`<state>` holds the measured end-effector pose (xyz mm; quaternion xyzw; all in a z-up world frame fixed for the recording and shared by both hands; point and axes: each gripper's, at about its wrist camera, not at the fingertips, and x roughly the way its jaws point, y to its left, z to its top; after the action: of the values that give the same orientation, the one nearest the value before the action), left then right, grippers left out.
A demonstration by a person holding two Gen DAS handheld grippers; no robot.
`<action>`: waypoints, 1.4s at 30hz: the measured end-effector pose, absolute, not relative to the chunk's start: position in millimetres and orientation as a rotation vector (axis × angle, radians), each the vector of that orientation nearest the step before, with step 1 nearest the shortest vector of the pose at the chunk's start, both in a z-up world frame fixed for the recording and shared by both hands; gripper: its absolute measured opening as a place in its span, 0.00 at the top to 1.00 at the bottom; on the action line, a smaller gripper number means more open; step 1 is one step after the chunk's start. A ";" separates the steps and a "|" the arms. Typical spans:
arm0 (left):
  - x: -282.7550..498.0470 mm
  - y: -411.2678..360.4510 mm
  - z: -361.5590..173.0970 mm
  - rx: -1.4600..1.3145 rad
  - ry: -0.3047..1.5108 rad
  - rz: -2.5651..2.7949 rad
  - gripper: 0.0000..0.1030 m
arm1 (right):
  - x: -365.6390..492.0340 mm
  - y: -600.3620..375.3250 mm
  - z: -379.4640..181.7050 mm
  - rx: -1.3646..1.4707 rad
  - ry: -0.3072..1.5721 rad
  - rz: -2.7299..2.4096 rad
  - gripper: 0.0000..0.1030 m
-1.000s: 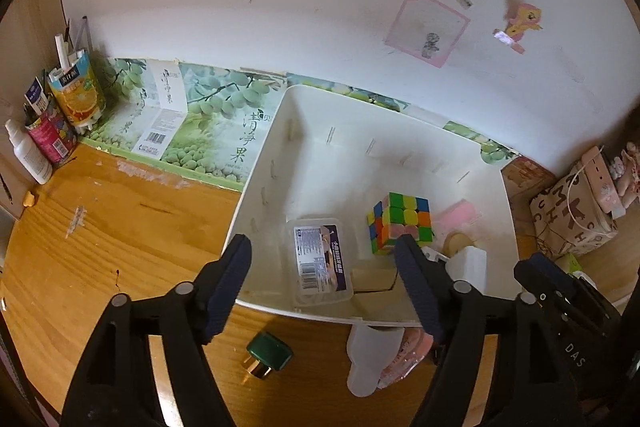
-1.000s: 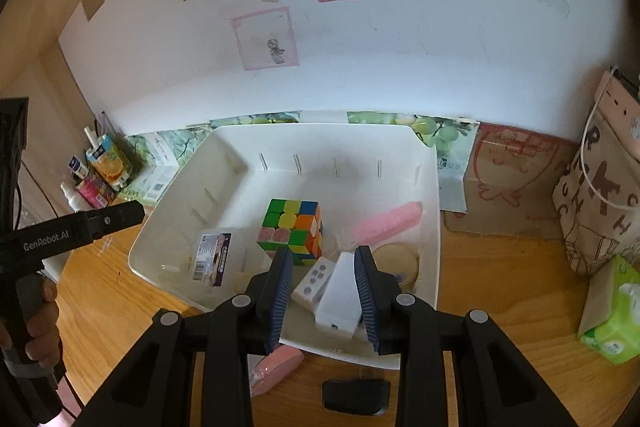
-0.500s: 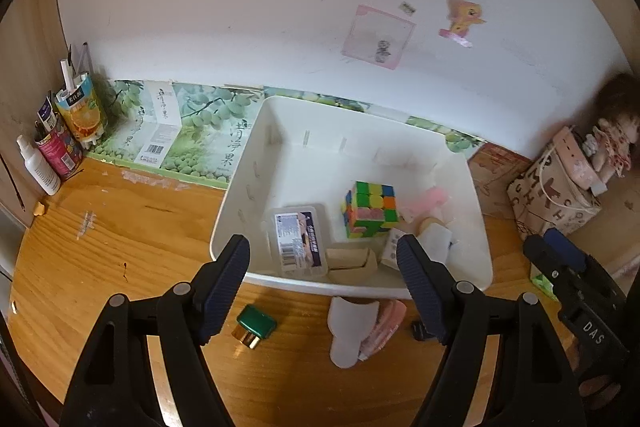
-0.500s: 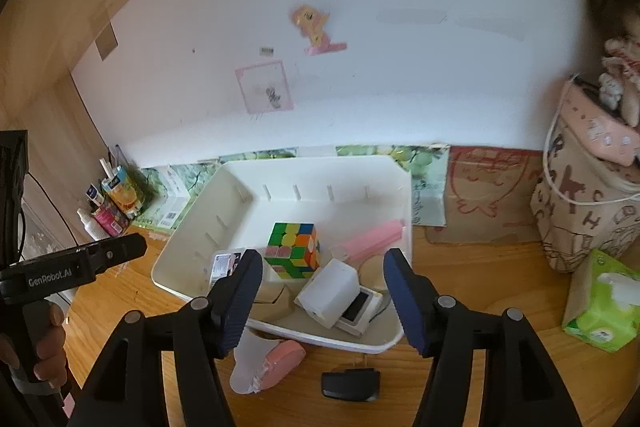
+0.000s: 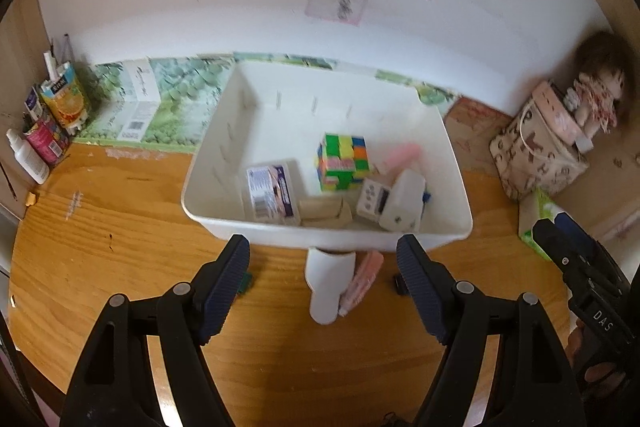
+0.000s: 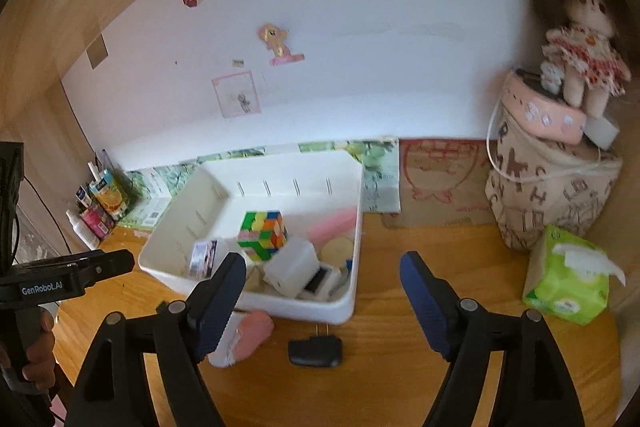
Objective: Organize rigid objects
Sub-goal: 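Move both tools back toward the remaining items beside the bin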
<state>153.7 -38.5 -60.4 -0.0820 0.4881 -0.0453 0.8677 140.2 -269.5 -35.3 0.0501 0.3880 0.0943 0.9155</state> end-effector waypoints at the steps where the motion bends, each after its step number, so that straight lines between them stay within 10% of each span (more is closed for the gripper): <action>1: 153.5 -41.8 -63.6 -0.167 1.036 -0.100 0.24 | 138.3 -270.5 -37.1 0.112 0.808 0.195 0.22; 42: 197.0 -113.7 -184.4 -0.101 1.405 -0.064 0.27 | 128.0 -240.2 -181.5 -0.246 0.939 0.533 0.22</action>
<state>197.0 -113.7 -184.4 -0.0463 0.6457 -0.0292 0.7616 128.0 -240.2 -181.5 -0.1169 0.4461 0.2530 0.8505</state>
